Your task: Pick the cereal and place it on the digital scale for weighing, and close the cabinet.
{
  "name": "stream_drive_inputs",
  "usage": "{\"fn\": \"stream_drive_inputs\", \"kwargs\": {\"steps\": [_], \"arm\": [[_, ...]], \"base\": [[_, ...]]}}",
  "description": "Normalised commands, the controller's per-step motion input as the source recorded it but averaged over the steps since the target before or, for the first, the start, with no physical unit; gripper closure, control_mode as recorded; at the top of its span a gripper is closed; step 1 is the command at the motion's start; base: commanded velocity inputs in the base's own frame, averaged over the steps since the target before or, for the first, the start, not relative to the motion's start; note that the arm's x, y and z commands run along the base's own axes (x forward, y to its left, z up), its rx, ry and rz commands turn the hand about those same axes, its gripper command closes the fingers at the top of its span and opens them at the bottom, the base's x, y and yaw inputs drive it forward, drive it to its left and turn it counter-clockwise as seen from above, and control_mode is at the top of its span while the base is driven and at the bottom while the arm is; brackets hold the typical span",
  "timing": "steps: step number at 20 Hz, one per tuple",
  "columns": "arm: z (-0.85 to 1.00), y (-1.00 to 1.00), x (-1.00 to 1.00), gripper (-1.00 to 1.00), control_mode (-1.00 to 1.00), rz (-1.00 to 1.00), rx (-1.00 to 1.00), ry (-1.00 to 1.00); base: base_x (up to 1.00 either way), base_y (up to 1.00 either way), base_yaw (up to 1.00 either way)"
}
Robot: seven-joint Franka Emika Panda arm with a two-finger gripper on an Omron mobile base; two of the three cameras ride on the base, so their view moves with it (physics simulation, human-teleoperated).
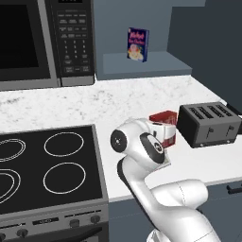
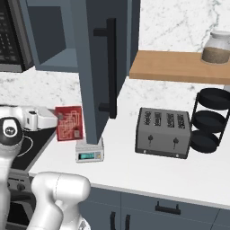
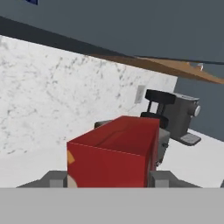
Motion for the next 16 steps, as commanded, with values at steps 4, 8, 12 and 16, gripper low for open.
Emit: {"fn": "stream_drive_inputs", "kwargs": {"steps": [4,8,12,16], "arm": [[-0.33,-0.03,0.35,1.00,-1.00,0.00,-0.03,0.00],[-0.32,-0.08,0.21,1.00,-1.00,0.00,-0.01,-0.01],[-0.33,0.00,0.15,1.00,-1.00,0.00,0.00,-0.06],[-0.33,0.00,0.25,1.00,-1.00,0.00,0.00,-0.06]], "base": [[0.00,0.00,0.00],[0.00,0.00,0.00],[0.00,0.00,0.00],[0.00,0.00,0.00]]}}
